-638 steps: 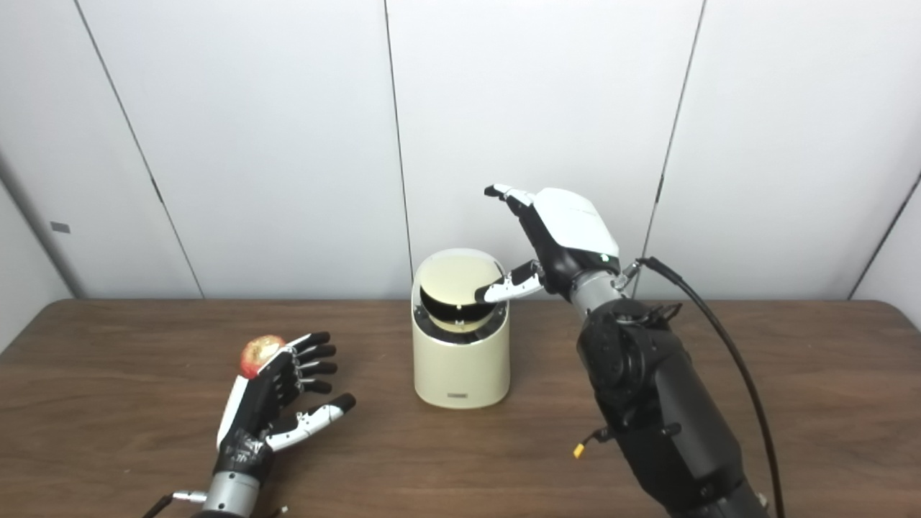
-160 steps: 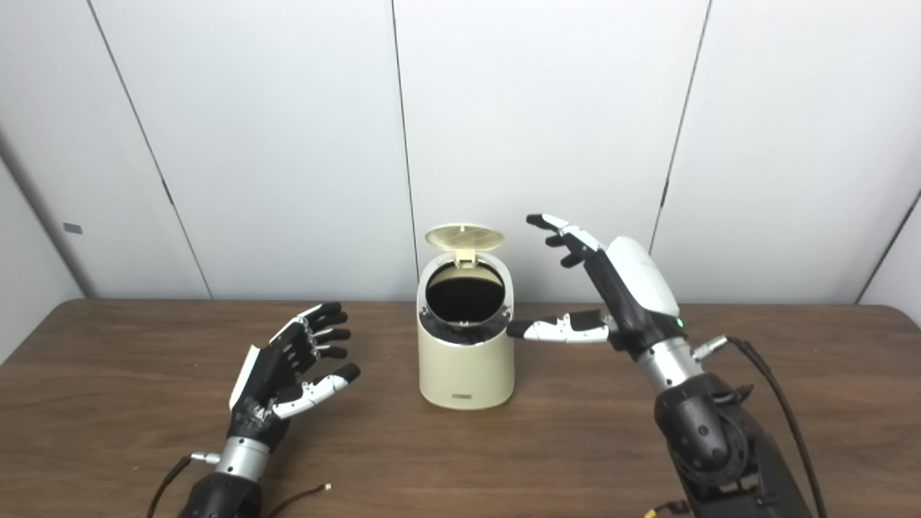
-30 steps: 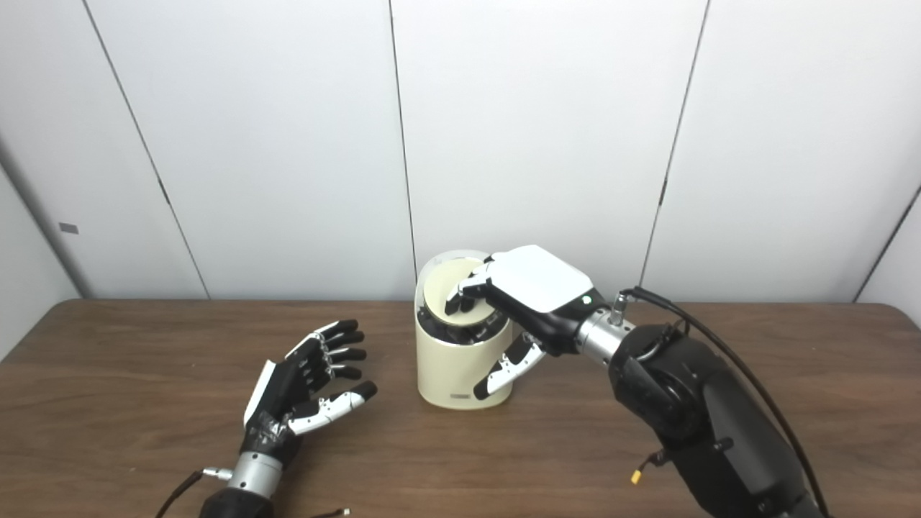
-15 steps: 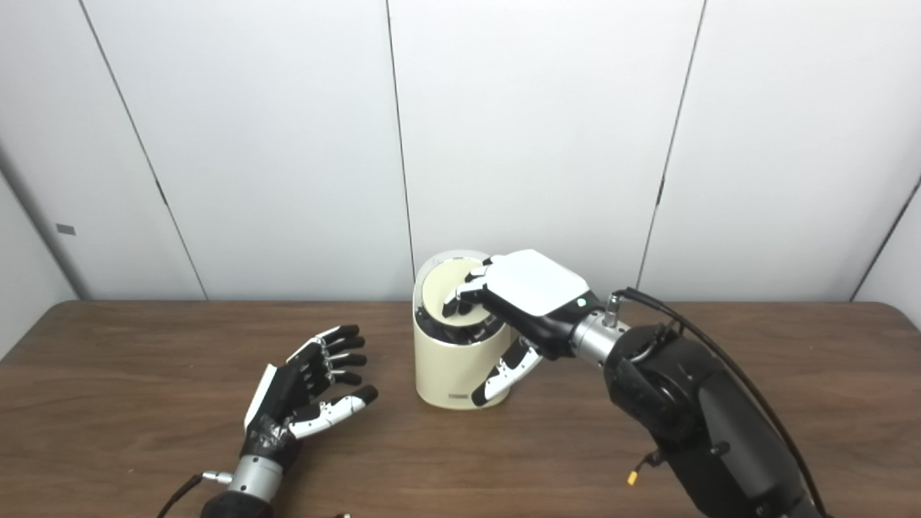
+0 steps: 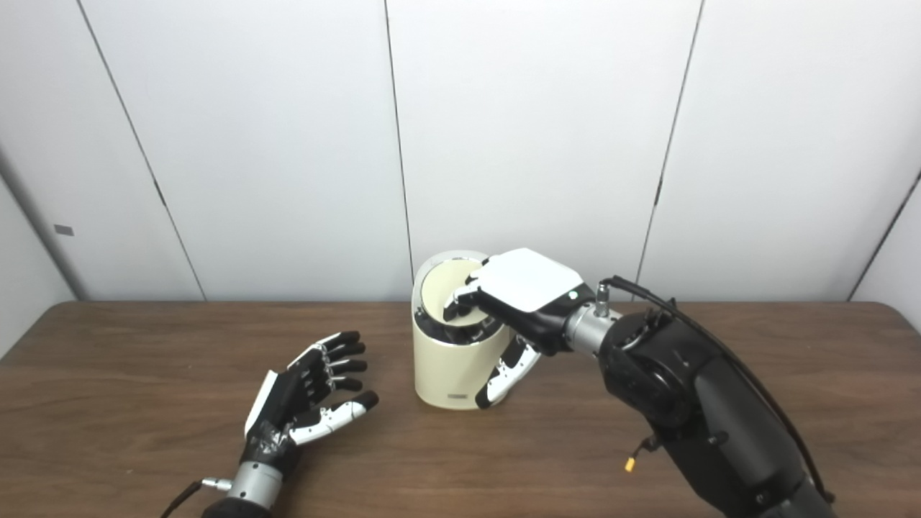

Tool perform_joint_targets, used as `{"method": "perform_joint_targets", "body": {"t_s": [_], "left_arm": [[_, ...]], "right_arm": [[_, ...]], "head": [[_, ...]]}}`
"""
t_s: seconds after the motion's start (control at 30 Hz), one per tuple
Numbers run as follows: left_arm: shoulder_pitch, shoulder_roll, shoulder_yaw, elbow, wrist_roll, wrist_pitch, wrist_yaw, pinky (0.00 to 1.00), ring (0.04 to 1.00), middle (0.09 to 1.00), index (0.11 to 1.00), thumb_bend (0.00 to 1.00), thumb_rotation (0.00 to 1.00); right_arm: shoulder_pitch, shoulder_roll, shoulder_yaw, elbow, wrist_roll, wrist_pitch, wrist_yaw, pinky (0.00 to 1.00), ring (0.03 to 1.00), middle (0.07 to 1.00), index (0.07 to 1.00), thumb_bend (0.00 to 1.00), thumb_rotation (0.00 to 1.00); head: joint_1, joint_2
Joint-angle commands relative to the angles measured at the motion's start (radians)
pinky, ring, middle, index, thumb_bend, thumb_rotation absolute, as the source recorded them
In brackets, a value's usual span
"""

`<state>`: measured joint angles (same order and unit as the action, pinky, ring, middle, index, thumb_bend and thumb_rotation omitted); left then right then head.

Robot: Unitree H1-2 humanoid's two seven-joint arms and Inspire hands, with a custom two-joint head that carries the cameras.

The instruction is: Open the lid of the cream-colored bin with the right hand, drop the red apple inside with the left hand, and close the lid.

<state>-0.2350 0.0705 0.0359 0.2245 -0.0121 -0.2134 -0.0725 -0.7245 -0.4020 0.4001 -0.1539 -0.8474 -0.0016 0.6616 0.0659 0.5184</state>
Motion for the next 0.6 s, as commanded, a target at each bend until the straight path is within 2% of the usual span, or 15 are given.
{"method": "perform_joint_targets", "body": {"t_s": [0.0,0.23,0.57], "left_arm": [[-0.011,-0.001,-0.003,-0.023,0.001,-0.019,0.009,0.62,0.713,0.776,0.793,0.7,0.07],[-0.014,-0.003,0.0,-0.019,-0.003,-0.027,0.01,0.61,0.705,0.765,0.788,0.71,0.06],[-0.016,-0.001,0.0,-0.015,-0.006,-0.027,0.007,0.61,0.698,0.761,0.784,0.71,0.07]], "right_arm": [[-0.01,-0.028,0.019,-0.002,0.002,0.022,0.081,0.95,0.875,0.738,0.746,0.75,0.42],[-0.028,-0.036,0.037,-0.008,0.016,0.058,0.155,0.94,0.882,0.745,0.747,0.73,0.45],[-0.041,-0.047,0.051,-0.008,0.042,0.081,0.185,0.92,0.878,0.749,0.746,0.74,0.45]], "head": [[0.0,0.0],[0.002,0.003],[0.0,0.003]]}}
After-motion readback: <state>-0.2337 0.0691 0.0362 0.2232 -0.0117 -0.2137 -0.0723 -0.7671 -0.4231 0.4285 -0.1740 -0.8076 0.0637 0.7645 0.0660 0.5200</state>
